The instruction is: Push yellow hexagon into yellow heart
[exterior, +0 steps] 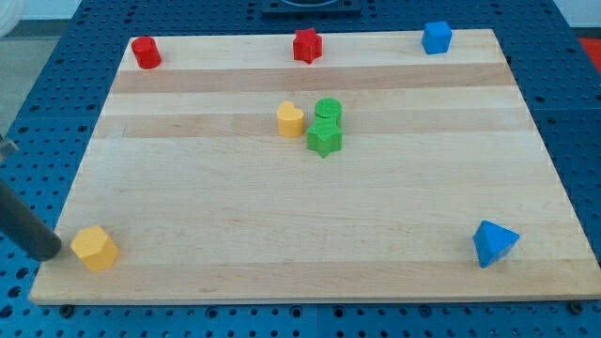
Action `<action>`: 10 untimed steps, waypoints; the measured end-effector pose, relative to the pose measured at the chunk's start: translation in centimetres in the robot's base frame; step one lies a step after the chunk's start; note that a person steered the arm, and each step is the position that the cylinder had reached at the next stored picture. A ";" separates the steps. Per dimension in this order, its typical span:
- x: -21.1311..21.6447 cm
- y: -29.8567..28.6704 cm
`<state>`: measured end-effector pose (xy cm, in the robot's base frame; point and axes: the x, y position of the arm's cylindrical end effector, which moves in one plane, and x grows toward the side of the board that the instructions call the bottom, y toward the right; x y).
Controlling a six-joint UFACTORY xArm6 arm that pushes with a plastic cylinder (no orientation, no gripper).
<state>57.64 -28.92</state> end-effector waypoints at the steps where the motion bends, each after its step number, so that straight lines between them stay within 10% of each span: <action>1: 0.3 2.4; 3: 4.1 1.7; 10: -6.2 14.7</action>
<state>51.44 -14.25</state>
